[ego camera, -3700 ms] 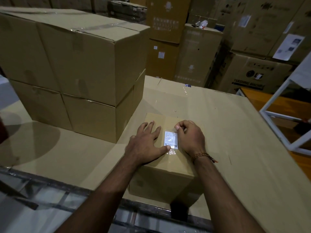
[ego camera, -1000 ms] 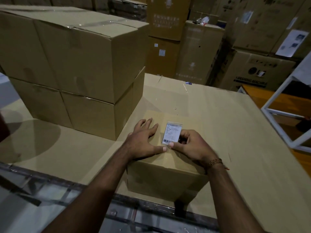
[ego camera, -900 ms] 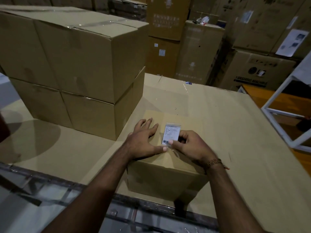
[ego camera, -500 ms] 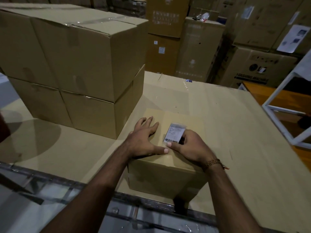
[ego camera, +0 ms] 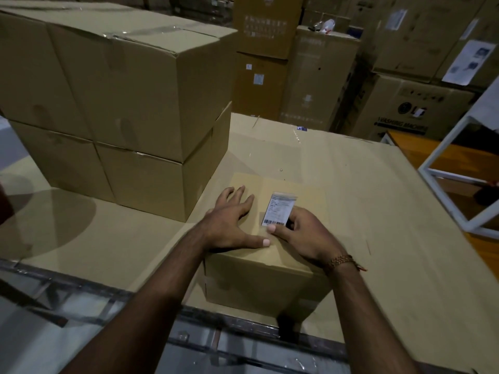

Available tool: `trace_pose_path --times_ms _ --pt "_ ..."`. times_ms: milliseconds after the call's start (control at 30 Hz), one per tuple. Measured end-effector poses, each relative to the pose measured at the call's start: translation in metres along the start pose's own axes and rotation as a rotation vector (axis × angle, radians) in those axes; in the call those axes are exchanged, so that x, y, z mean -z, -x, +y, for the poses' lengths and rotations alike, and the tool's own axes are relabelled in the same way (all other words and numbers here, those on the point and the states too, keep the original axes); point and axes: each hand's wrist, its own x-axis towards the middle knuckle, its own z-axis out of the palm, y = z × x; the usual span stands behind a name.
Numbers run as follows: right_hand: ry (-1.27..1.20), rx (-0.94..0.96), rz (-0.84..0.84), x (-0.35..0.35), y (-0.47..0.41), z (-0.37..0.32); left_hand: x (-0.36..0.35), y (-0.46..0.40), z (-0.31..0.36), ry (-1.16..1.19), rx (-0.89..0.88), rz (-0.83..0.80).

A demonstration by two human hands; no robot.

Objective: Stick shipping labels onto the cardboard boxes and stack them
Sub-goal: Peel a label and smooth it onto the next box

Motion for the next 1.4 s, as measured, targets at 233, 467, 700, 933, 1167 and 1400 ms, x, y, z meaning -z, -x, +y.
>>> trace_pose_path --times_ms 233,467,700,933,1167,1400 --pt "0.030 -0.024 -0.032 0.002 -0.001 -0.002 0.006 -0.002 -0.004 0.021 -0.015 -0.085" --pt "0.188 -0.030 0.186 -0.021 0.001 0.006 0.003 -0.001 -0.005 0.034 -0.014 -0.056" --pt "0.232 -0.013 0.253 -0.025 0.006 0.003 0.003 -0.002 -0.005 0.045 -0.017 -0.049" --pt "0.160 0.006 0.271 -0.024 0.009 0.002 0.006 -0.005 -0.005 0.000 -0.016 -0.096" --pt "0.134 0.006 0.274 -0.023 0.009 0.001 0.004 -0.005 -0.008 0.003 -0.023 -0.085" --pt "0.033 -0.007 0.262 -0.022 0.008 0.006 0.002 -0.007 -0.008 -0.002 -0.027 -0.075"
